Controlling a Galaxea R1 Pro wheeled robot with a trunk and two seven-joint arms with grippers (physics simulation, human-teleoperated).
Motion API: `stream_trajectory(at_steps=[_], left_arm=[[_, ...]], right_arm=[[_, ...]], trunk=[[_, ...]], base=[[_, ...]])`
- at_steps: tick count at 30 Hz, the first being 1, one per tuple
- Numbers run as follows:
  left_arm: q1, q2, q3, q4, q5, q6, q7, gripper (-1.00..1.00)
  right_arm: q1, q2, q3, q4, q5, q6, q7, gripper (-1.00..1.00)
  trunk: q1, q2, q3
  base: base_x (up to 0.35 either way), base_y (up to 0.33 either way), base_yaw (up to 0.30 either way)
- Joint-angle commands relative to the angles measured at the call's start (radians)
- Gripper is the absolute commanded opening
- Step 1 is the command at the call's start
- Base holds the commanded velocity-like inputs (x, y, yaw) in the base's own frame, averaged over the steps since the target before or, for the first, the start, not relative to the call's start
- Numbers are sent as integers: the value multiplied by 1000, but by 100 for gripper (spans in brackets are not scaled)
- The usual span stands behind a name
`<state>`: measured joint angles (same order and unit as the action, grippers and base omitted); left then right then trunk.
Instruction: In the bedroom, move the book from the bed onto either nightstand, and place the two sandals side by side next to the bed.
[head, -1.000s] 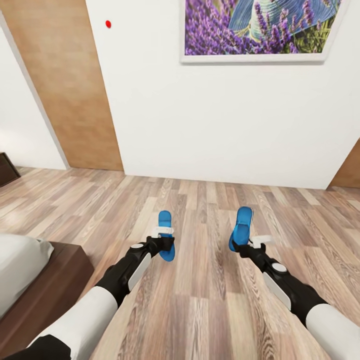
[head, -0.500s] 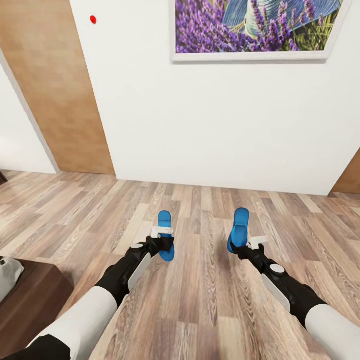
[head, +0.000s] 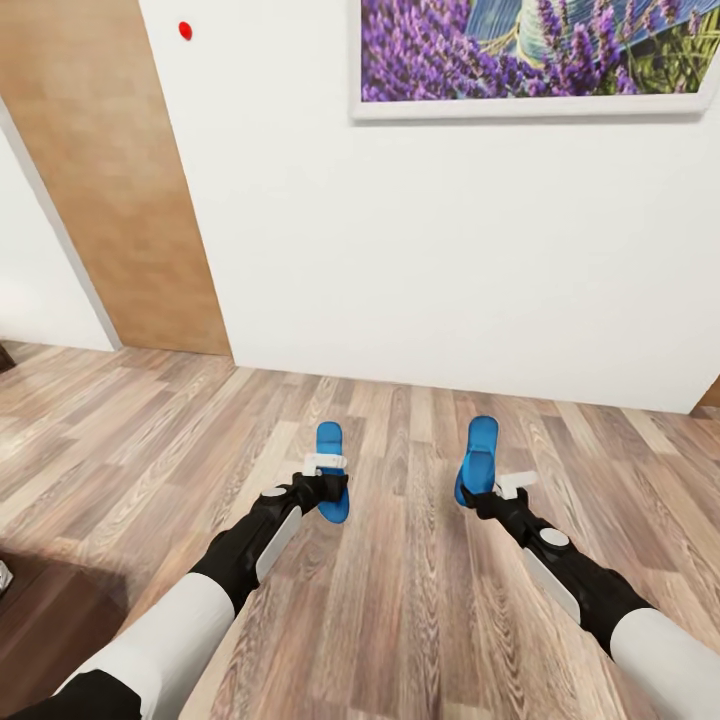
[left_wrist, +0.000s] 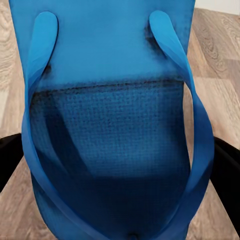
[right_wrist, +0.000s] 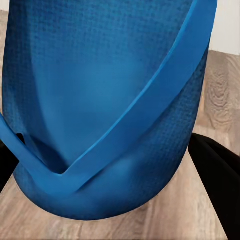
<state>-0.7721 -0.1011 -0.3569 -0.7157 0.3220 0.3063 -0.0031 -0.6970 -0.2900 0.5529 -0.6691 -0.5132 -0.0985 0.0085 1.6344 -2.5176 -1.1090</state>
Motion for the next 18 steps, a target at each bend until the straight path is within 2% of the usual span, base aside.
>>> stream_trajectory(at_steps=[1,18], left_arm=[[-1,0,-1,-1,5,5,-1,-100],[-1,-2,-1,-1,5,5,-2,-100]], right_arm=[[-1,-1,5,0,-10,-5,1,-100],[-1,-1,5,-1,-10,-5,1,-100]], trunk=[[0,0,-1],[0,0,-1]], base=[[328,-115,268],[305,-179,273]])
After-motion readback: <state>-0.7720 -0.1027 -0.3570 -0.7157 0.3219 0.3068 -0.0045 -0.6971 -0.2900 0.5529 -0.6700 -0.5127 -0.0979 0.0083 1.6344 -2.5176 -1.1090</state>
